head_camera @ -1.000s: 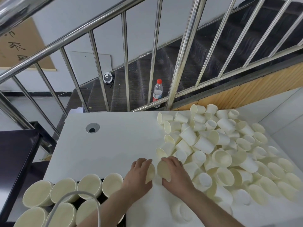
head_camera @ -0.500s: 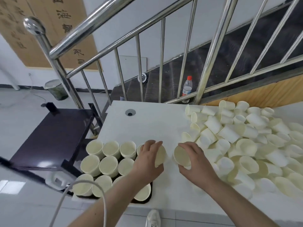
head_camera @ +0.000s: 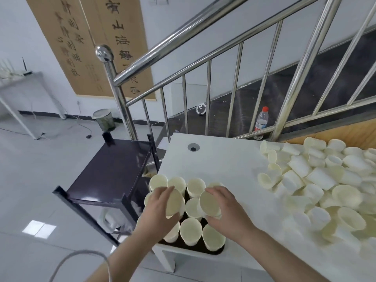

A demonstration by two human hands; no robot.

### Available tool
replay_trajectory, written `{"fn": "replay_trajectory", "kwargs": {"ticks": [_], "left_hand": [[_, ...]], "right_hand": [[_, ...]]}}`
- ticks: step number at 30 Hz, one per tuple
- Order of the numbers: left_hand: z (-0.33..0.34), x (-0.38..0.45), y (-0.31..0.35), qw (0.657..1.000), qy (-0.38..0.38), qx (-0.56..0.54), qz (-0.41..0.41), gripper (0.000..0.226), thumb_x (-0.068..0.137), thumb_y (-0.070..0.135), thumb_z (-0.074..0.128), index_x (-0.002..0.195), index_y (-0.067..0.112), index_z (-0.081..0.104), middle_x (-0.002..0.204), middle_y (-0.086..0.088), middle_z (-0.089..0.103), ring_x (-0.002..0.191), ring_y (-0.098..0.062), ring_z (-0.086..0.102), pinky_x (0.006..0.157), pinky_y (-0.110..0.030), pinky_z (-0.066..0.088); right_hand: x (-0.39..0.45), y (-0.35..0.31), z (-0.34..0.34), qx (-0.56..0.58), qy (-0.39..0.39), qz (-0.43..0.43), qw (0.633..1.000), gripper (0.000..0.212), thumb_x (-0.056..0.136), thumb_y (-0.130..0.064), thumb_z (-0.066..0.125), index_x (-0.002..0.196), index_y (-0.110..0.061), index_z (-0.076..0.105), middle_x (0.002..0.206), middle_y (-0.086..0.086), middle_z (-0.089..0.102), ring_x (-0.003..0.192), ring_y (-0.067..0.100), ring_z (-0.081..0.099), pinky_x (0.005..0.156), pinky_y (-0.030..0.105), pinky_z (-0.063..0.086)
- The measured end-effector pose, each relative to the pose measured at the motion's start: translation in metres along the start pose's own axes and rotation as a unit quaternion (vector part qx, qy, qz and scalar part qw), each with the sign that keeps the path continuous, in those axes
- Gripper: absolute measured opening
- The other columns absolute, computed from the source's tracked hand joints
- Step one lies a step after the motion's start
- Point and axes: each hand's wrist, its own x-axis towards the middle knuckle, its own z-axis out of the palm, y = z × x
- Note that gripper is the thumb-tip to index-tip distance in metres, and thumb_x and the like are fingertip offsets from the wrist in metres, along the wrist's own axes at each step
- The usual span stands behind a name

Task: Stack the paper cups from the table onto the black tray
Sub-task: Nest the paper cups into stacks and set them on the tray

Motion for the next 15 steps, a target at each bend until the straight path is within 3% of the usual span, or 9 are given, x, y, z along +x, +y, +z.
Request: {"fn": "replay_trajectory", "kwargs": {"ticks": [4, 10, 15], "left_hand": [[-0.012, 0.019, -0.038, 1.0, -0.002, -0.005, -0.004, 0.073, 0.081, 0.03, 0.07, 0.145, 0.023, 0.034, 0.143, 0.008, 0.033, 0.131, -0.016, 0.036, 0.102, -0.028, 0.039], [-0.022, 0.042, -0.076, 0.999, -0.037, 0.02, -0.002, 0.072, 0.083, 0.036, 0.066, 0.146, 0.027, 0.031, 0.147, 0.011, 0.03, 0.135, -0.013, 0.03, 0.096, -0.029, 0.044], [-0.022, 0.056, -0.101, 0.998, -0.062, 0.03, 0.003, 0.071, 0.082, 0.034, 0.066, 0.144, 0.027, 0.033, 0.145, 0.01, 0.031, 0.134, -0.014, 0.029, 0.092, -0.028, 0.046]], "right_hand": [[0.032, -0.023, 0.028, -0.001, -0.01, 0.02, 1.0, 0.066, 0.082, -0.027, 0.065, 0.142, -0.033, 0.037, 0.141, -0.018, 0.031, 0.131, 0.006, 0.034, 0.1, 0.03, 0.042], [0.066, -0.04, 0.063, -0.015, -0.022, 0.05, 0.998, 0.07, 0.08, -0.023, 0.065, 0.143, -0.033, 0.035, 0.142, -0.017, 0.031, 0.133, 0.006, 0.033, 0.104, 0.028, 0.038], [0.081, -0.047, 0.086, -0.027, -0.031, 0.064, 0.997, 0.067, 0.083, -0.024, 0.065, 0.143, -0.031, 0.036, 0.143, -0.015, 0.03, 0.131, 0.006, 0.034, 0.1, 0.021, 0.038]]}}
